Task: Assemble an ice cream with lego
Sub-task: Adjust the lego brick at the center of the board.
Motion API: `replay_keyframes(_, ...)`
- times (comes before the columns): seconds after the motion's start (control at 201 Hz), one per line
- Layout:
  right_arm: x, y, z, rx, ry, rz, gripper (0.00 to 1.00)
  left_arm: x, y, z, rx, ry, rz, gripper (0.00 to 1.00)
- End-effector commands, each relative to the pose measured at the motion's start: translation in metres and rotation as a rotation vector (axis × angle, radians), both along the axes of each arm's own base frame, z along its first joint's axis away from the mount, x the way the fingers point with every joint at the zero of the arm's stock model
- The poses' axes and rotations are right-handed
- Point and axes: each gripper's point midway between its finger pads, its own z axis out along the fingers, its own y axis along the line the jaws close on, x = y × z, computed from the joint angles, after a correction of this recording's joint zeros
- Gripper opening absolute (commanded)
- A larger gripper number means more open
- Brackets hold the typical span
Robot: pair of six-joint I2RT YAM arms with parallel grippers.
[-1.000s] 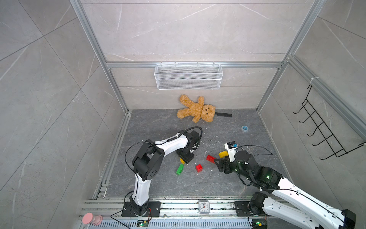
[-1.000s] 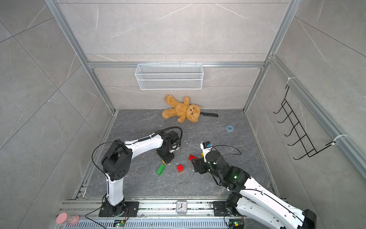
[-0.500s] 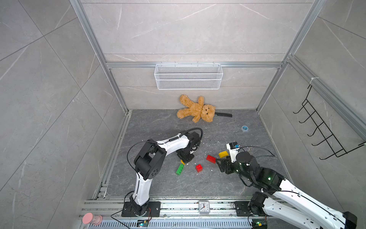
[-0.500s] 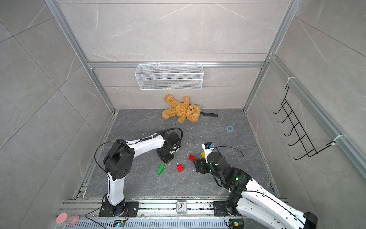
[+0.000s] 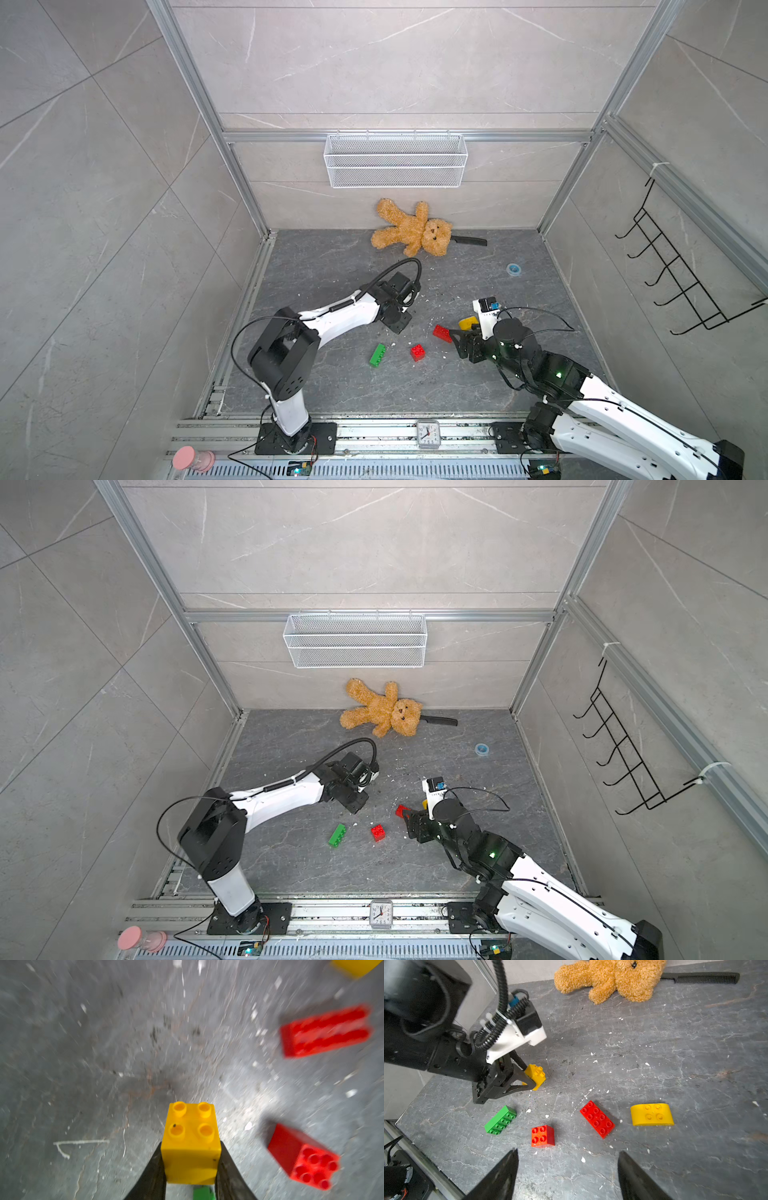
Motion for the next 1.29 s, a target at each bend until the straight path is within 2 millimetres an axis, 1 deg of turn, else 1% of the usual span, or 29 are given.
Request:
replay_keyframes(0.0,0.011,0.007,0.009,0.014,-0.068,0.008,0.76,0.031,-0.042,0.037,-0.294,-0.175,0.031,0.16)
replay_keyframes(0.139,0.017,0.007,0.008,-0.019,-0.076,-0.005,0.76,0.033,-0.051,0.019,-0.356,-0.195,0.021,0.15)
replay_keyframes(0.249,0.019,0.005,0.006,-0.038,-0.066,-0.014,0.76,0.032,-0.050,0.008,-0.392,-0.218,0.030,0.16)
replay_keyframes(0.503,0.020,0.005,-0.003,-0.058,-0.038,-0.018,0.76,0.026,-0.051,-0.021,-0.375,-0.170,0.013,0.17)
replay_keyframes(0.717,0.022,0.007,-0.013,-0.063,-0.014,-0.028,0.76,0.019,-0.047,-0.033,-0.389,-0.163,0.014,0.21)
replay_keyframes(0.856,0.026,0.011,-0.014,-0.072,-0.006,-0.026,0.76,0.015,-0.043,-0.046,-0.389,-0.160,0.023,0.24)
replay_keyframes(0.951,0.027,0.012,-0.015,-0.085,-0.003,-0.023,0.76,0.013,-0.041,-0.048,-0.399,-0.168,0.023,0.25)
replay_keyframes(0.996,0.028,0.012,-0.017,-0.097,0.004,-0.024,0.76,0.013,-0.039,-0.050,-0.393,-0.167,0.026,0.29)
replay_keyframes(1.095,0.029,0.016,-0.024,-0.131,0.036,-0.007,0.77,0.009,-0.037,-0.057,-0.392,-0.154,0.026,0.49)
replay_keyframes(1.175,0.030,0.021,-0.027,-0.151,0.067,0.008,0.77,0.006,-0.036,-0.062,-0.391,-0.139,0.029,0.58)
replay_keyframes(1.23,0.030,0.023,-0.028,-0.164,0.085,0.015,0.77,0.005,-0.033,-0.064,-0.390,-0.141,0.038,0.62)
replay_keyframes(1.289,0.031,0.026,-0.028,-0.177,0.102,0.025,0.77,0.005,-0.030,-0.061,-0.393,-0.153,0.046,0.65)
